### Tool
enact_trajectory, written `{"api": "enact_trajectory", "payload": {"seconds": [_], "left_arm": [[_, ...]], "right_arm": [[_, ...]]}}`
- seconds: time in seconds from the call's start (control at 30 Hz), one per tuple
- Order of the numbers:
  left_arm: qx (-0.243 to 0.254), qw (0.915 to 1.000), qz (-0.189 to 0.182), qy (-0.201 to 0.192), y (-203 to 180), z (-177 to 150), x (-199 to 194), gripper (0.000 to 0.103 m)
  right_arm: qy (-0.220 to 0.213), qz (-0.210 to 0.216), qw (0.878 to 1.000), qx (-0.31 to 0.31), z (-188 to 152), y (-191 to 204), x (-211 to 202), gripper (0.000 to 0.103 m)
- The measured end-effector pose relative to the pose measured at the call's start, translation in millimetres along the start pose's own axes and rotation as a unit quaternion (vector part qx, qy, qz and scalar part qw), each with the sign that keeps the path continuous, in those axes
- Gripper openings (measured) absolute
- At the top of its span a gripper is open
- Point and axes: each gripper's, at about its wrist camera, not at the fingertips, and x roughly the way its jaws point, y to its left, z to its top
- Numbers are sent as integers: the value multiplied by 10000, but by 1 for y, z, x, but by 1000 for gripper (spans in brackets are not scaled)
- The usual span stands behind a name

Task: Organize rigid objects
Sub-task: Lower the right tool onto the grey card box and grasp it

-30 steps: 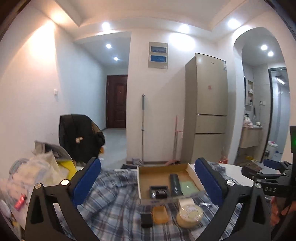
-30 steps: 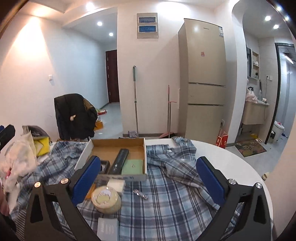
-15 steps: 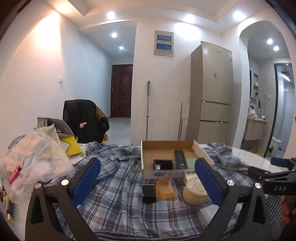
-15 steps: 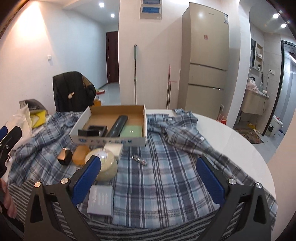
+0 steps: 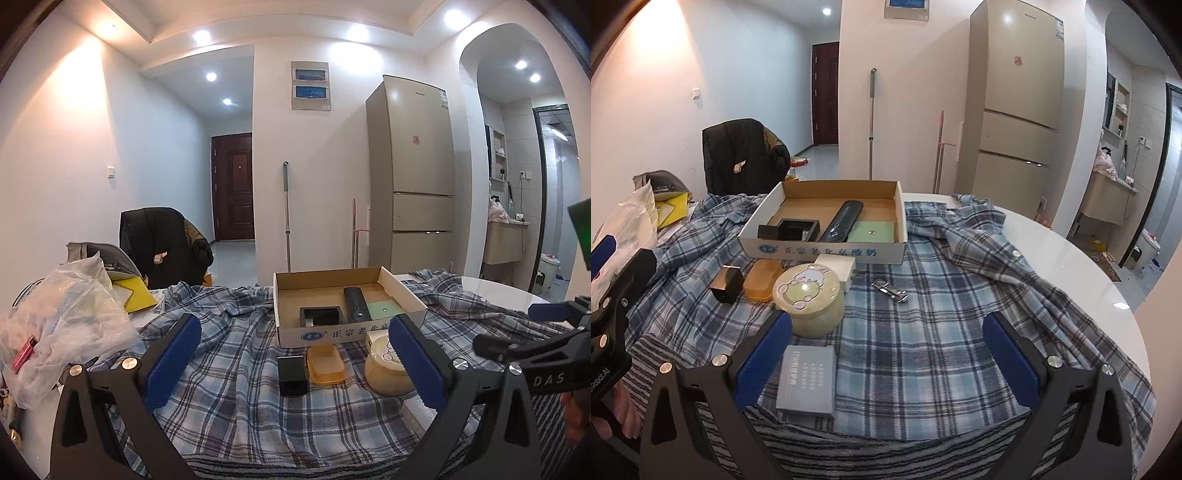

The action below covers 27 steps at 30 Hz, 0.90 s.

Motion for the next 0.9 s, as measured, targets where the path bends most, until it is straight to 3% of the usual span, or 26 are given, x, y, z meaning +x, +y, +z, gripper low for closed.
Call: {"api": "enact_trajectory", "payload": {"seconds": [0.37, 0.63, 0.9], "left_arm": [[-108, 9999, -17, 41, 5, 2, 0, 103], [-154, 9998, -32, 154, 7, 2, 5, 103], [-554, 9977, -115, 366, 21, -2, 14, 103]], "right_arm": [[466, 317, 9984, 26, -5, 15, 28, 103], [1049, 697, 9920, -11, -15, 25, 47, 75], [1463, 829, 9850, -380, -25, 47, 59, 70]]}}
